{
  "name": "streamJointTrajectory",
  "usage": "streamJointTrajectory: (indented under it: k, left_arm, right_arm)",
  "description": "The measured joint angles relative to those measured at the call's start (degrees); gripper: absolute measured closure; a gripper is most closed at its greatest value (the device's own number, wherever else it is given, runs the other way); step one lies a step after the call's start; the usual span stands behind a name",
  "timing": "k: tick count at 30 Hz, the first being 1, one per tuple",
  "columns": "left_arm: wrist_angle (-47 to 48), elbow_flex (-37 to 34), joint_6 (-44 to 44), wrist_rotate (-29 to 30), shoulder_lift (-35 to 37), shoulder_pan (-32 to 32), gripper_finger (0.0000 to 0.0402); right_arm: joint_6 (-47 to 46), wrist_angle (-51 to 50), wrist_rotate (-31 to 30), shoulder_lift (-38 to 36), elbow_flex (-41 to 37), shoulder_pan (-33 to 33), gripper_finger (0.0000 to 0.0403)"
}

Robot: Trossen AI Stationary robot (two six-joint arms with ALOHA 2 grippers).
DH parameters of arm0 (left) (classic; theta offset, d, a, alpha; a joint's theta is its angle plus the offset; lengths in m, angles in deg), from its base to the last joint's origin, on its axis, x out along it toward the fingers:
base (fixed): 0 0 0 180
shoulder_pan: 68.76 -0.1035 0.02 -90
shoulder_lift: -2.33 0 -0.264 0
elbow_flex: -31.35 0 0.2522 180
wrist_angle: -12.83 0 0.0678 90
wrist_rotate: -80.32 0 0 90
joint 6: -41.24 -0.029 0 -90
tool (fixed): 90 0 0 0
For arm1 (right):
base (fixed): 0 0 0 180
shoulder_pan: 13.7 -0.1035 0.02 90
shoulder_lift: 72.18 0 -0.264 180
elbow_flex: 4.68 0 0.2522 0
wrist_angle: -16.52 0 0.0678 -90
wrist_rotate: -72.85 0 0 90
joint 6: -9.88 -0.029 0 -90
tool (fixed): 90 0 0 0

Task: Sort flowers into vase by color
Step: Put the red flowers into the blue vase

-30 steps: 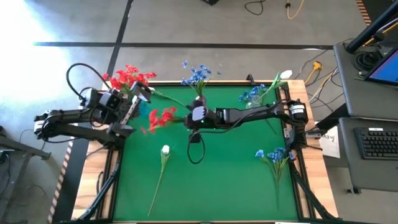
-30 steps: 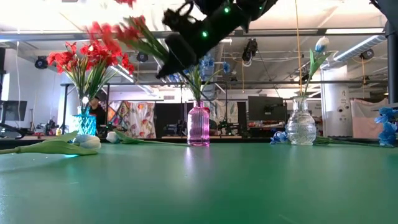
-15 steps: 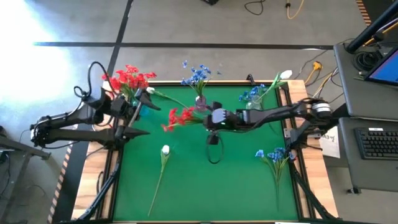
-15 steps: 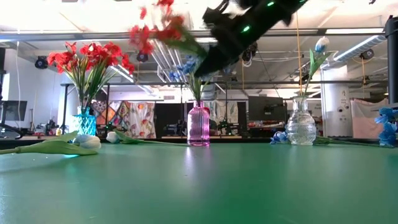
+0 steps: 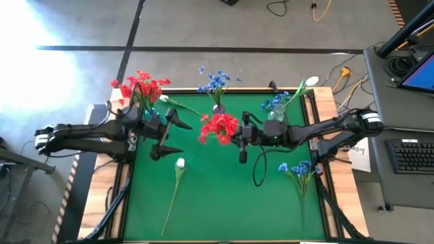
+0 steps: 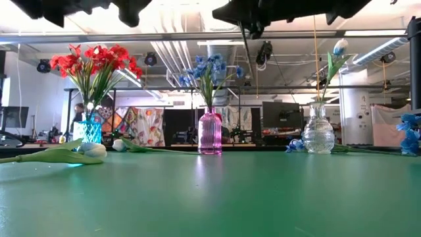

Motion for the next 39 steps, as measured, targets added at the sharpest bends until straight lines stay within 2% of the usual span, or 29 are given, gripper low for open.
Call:
streamJointTrajectory:
  k: [4, 9, 13, 17, 21, 25, 33, 39]
  left_arm:
    - [-10.32, -2.22, 3.85, 0.01, -3.87, 0.01, 0.0002]
    - [-16.12, -3.07, 4.4, -0.02, -8.41, 0.66, 0.0002]
    - [-16.41, -1.64, 3.97, 2.6, -11.7, 1.63, 0.0002]
    - [-17.05, 1.05, -1.31, 7.73, -15.79, 4.86, 0.0009]
    - [-21.66, 2.98, -6.63, 12.76, -20.51, 8.3, 0.0019]
    - [-27.57, 4.64, -7.94, 16.7, -23.49, 8.7, 0.0031]
    - [-29.01, 10.73, -7.97, 17.08, -31.05, 8.72, 0.004]
    - [-29.04, 15.14, -7.8, 19.86, -35.69, 7.98, 0.004]
  right_arm:
    - [-0.14, 4.23, 2.21, 1.7, -0.05, 0.1, 0.0394]
    - [-1.43, 8.92, 2.82, 3.43, -0.04, 0.12, 0.0394]
    - [-1.6, 9.48, 2.78, 3.94, -0.05, 0.12, 0.0394]
    - [-1.94, 9.46, 2.78, 3.94, -0.05, 0.12, 0.0394]
    - [-2.26, 9.46, 2.76, 3.94, -0.05, 0.12, 0.0394]
    - [-2.28, 9.35, 2.72, 3.94, -0.05, 0.12, 0.0394]
    - [-2.35, 9.17, 2.37, 3.94, -0.05, 0.12, 0.0394]
    - [-2.41, 8.98, 2.37, 3.94, -0.05, 0.12, 0.0394]
